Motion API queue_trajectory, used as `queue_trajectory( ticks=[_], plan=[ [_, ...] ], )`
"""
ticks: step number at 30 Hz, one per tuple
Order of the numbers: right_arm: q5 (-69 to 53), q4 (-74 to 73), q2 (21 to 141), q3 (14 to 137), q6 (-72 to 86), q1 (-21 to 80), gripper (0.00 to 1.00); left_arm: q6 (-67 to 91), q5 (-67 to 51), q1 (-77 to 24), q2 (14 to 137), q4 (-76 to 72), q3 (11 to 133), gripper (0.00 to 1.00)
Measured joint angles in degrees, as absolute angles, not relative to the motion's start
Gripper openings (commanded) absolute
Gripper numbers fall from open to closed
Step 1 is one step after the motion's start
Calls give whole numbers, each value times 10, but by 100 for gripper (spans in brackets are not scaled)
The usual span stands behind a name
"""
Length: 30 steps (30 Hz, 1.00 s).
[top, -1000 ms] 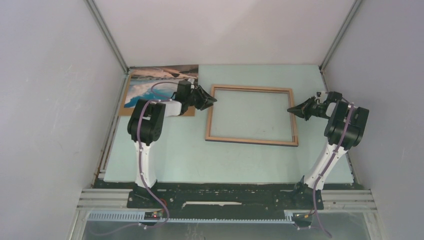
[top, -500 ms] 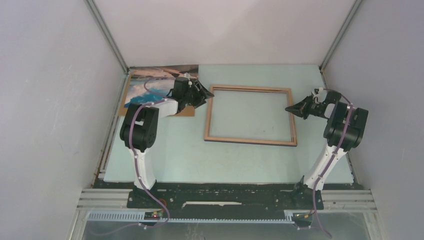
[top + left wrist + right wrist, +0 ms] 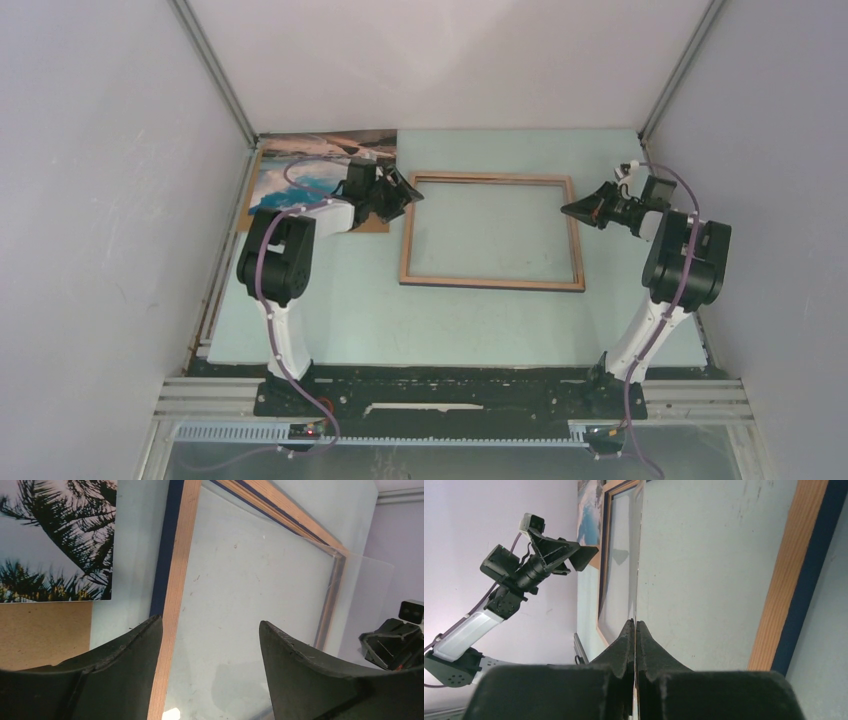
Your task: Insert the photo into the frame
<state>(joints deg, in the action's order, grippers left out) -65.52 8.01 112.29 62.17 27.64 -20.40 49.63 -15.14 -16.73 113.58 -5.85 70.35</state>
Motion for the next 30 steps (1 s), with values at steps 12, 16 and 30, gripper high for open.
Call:
queue_trajectory(
  ticks=[12, 16, 30],
  plan=[
    [-668, 143, 1120, 613, 314, -194, 0, 495, -133, -167, 1124, -65, 681, 78],
    [-673, 157, 1120, 612, 326, -193, 0, 495, -125, -167, 1118, -68, 675, 80],
    [-687, 209, 1091, 580, 348, -190, 0, 501, -111, -163, 1099, -63, 662, 81]
  ],
)
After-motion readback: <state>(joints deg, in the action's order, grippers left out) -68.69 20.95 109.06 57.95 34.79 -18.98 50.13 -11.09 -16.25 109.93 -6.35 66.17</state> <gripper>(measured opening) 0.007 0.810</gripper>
